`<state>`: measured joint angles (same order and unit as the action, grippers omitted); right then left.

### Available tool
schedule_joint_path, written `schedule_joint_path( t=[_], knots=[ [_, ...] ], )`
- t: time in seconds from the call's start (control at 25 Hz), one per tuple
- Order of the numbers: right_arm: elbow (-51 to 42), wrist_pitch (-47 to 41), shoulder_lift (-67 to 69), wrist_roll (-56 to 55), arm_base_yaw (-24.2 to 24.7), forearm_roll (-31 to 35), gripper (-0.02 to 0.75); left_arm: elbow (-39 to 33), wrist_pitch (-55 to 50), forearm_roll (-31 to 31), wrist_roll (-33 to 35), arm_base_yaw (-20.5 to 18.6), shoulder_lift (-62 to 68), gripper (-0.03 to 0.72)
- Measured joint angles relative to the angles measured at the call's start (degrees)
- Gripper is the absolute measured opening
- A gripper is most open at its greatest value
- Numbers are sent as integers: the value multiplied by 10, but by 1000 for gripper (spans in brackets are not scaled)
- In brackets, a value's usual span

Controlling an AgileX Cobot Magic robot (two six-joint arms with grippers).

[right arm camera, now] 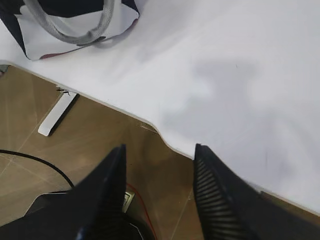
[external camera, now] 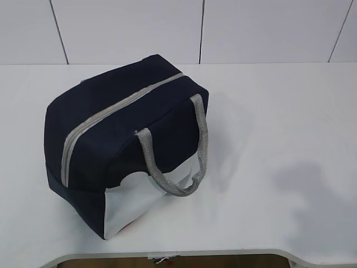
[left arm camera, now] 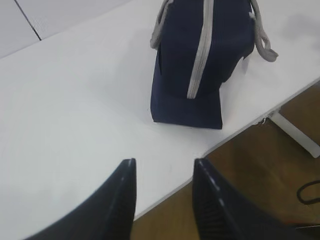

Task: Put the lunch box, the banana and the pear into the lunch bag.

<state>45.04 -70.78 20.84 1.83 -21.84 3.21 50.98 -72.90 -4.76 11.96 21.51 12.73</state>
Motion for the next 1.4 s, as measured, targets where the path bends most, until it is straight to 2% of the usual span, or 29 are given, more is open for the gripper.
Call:
schedule_joint_path(
  t=[0.36, 0.6, 0.8, 1.0, 1.28, 1.4],
  knots=[
    [-110, 10, -137, 1, 0, -3, 363, -109, -1, 0, 0, 0, -81, 276],
    [-144, 12, -217, 1, 0, -7, 362, -183, 30, 0, -1, 0, -121, 275],
    [-145, 12, -218, 1, 0, -24, 362, -206, 78, 10, -5, 0, -122, 253],
    [-161, 40, -218, 1, 0, -51, 362, -209, 86, 33, -32, 0, -122, 245],
    [-163, 49, -218, 1, 0, -54, 362, -209, 87, 37, -36, 0, -122, 244],
    [-163, 51, -218, 1, 9, -54, 362, -209, 87, 37, -36, -19, -122, 244]
  ],
)
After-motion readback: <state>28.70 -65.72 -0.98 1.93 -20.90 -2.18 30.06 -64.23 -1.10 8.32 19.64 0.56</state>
